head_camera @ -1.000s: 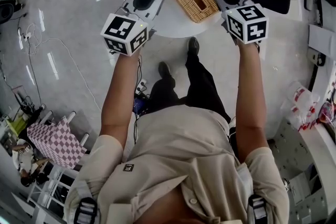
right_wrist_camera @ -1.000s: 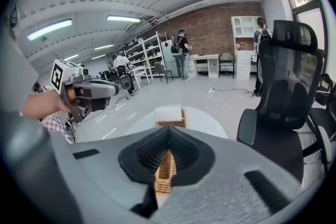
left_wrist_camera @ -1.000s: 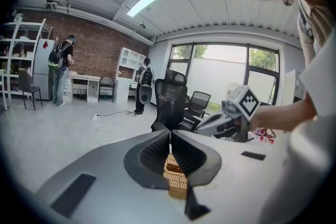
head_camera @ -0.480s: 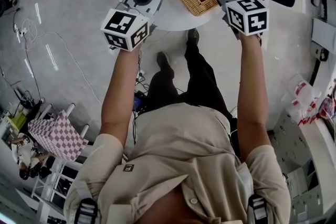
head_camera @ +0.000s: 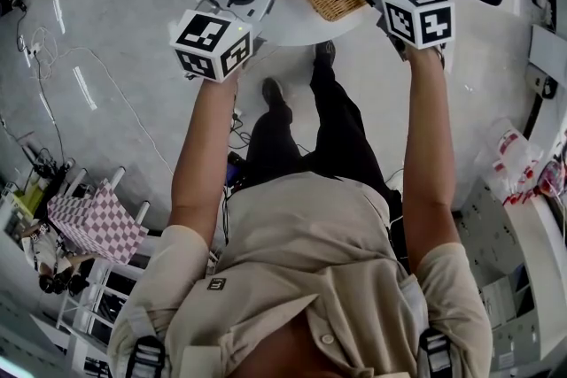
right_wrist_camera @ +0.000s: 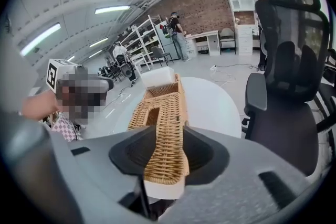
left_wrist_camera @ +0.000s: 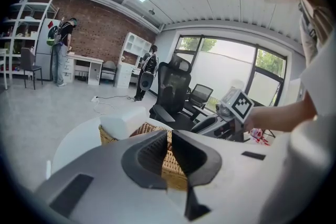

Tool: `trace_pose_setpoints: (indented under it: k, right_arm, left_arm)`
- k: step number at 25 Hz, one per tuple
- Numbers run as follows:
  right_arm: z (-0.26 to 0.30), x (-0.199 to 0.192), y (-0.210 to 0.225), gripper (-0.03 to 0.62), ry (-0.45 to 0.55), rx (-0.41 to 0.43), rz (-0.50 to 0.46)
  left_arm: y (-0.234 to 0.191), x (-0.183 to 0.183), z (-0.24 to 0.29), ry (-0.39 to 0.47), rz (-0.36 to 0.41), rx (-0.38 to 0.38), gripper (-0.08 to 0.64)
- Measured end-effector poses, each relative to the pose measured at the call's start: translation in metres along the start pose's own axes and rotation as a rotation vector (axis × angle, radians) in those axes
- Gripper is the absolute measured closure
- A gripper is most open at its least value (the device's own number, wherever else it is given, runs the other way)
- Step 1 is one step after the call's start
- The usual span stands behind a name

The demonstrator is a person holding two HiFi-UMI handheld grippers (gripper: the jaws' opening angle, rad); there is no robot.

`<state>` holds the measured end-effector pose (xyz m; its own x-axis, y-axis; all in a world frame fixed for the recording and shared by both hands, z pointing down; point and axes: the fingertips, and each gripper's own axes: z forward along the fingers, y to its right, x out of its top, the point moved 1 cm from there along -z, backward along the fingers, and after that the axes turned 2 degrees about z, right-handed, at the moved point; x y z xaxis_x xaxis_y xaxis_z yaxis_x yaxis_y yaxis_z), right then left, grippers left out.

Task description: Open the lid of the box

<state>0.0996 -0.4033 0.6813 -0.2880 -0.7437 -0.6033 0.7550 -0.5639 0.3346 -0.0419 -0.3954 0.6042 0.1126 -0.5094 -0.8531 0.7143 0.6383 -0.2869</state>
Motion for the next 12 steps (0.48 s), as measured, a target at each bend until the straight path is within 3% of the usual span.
trace_pose_setpoints:
  k: [12]
  right_arm:
    - [0.014,-0.027,0.013,0.41,-0.043,0.096,0.134]
  left_arm:
    - [0.005,-0.02,0.015,-0.026,-0.026,0.002,0.548]
